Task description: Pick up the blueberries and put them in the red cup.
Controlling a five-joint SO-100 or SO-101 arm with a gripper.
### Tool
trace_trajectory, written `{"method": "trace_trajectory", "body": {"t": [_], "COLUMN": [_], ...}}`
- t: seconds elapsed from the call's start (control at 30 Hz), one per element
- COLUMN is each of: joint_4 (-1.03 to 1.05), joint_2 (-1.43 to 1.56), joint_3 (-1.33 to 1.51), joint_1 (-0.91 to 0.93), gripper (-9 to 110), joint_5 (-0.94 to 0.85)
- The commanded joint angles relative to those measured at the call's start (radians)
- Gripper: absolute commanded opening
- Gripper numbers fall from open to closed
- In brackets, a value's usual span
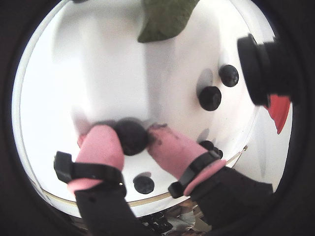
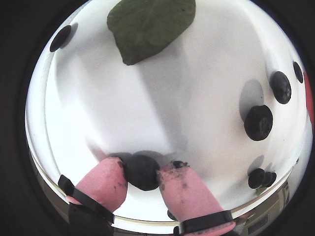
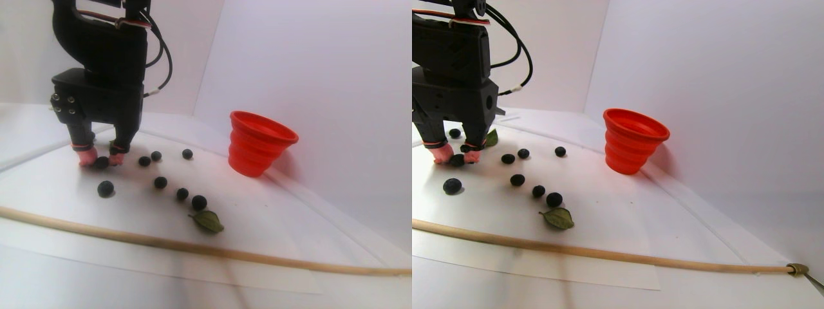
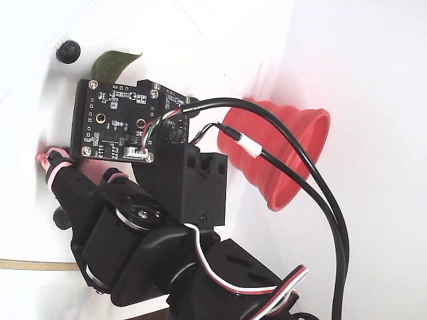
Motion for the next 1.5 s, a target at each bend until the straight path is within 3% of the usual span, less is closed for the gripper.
{"method": "trace_trajectory", "body": {"t": [0.0, 1.47], "joint_4": [0.008, 0.244], "joint_2": [0.071, 0.413], "joint_3": [-0.008, 0.0], "joint_1": [0.018, 0.183], "gripper": [11, 11], "joint_5": [-0.011, -0.11]}}
